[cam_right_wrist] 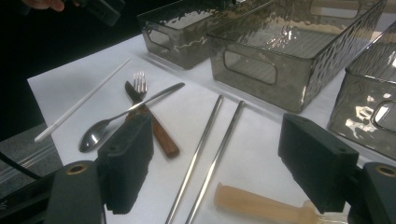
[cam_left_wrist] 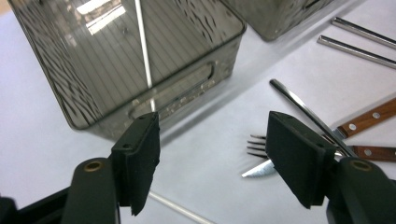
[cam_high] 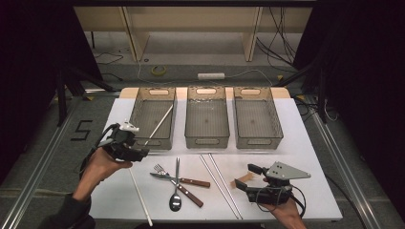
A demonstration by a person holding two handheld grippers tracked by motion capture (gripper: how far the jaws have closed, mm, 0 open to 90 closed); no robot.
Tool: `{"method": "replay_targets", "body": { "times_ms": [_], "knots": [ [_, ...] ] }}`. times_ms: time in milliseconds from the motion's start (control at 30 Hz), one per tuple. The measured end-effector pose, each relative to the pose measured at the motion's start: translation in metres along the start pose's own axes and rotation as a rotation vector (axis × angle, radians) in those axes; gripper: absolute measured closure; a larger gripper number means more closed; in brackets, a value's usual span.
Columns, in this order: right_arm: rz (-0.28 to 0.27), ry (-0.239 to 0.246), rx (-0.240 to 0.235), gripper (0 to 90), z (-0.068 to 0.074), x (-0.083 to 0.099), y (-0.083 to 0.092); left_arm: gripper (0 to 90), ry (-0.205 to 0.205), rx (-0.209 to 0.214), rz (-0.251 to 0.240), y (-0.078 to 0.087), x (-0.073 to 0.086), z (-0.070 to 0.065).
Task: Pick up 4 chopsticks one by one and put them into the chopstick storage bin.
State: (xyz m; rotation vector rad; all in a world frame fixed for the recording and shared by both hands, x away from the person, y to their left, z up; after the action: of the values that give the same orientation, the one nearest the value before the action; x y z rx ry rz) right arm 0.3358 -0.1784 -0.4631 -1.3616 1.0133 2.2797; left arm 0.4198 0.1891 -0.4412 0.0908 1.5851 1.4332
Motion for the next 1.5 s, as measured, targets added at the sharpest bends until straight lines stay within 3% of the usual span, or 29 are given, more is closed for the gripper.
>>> {"method": "replay_targets", "body": {
  "times_ms": [67, 100, 233, 367, 467, 700, 733, 767, 933, 1067, 1100, 1133, 1233, 1333, 1500],
  "knots": [
    [-0.001, 0.0, -0.003, 27.6, 0.0, 0.0, 0.0, 33.5, 0.019, -0.003, 0.005, -0.001, 0.005, -0.003],
    [0.002, 0.001, -0.001, 27.6, 0.0, 0.0, 0.0, 33.4, 0.055, -0.006, -0.001, 0.0, 0.01, -0.007],
    [0.003, 0.002, 0.002, 27.6, 0.0, 0.0, -0.001, 33.4, 0.082, 0.001, 0.0, 0.002, 0.017, -0.016],
    [0.002, 0.004, 0.0, 27.6, 0.001, 0.0, 0.0, 33.2, 0.153, -0.012, -0.043, 0.004, 0.024, -0.029],
    [0.0, 0.008, 0.001, 27.6, 0.001, 0.0, 0.0, 33.0, 0.188, -0.025, -0.046, 0.003, 0.028, -0.031],
    [-0.008, 0.005, -0.001, 27.6, 0.001, -0.002, 0.002, 32.2, 0.304, -0.096, -0.082, 0.0, 0.043, -0.038],
    [-0.008, 0.005, -0.002, 27.6, 0.001, -0.001, 0.002, 32.0, 0.332, -0.1, -0.094, -0.001, 0.043, -0.038],
    [-0.007, 0.006, -0.001, 27.6, 0.001, -0.001, 0.002, 31.9, 0.375, -0.129, -0.115, 0.002, 0.045, -0.036],
    [-0.009, 0.007, -0.005, 27.6, 0.002, -0.002, 0.002, 30.7, 0.416, -0.179, -0.126, 0.002, 0.048, -0.039],
    [-0.013, 0.008, -0.003, 27.6, 0.002, -0.002, 0.003, 30.7, 0.513, -0.238, -0.212, 0.007, 0.054, -0.045],
    [-0.013, 0.008, -0.003, 27.6, 0.001, -0.002, 0.003, 30.7, 0.509, -0.258, -0.242, 0.011, 0.055, -0.055],
    [-0.013, 0.005, -0.004, 27.6, 0.001, -0.002, 0.003, 30.5, 0.501, -0.27, -0.239, 0.011, 0.057, -0.059],
    [-0.011, 0.005, -0.002, 27.6, 0.001, -0.002, 0.003, 29.8, 0.516, -0.264, -0.248, 0.01, 0.06, -0.066],
    [-0.009, 0.009, -0.004, 27.6, 0.002, -0.002, 0.002, 29.1, 0.489, -0.263, -0.23, 0.008, 0.064, -0.078],
    [-0.009, 0.01, -0.001, 27.6, 0.001, -0.002, 0.002, 28.2, 0.49, -0.255, -0.219, 0.004, 0.071, -0.093]
  ]
}}
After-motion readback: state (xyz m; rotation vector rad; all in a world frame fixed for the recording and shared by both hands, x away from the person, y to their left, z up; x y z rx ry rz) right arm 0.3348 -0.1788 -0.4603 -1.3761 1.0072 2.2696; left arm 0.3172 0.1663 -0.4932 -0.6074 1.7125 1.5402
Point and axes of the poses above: each handheld gripper's, and its own axes: y roughly backward along the jaws, x roughly out of its underside, z roughly to its left, the point moved 7 cm from there along -y, roughly forward along the jaws, and after that the axes turned 11 degrees about -y, right-handed, at the moved point
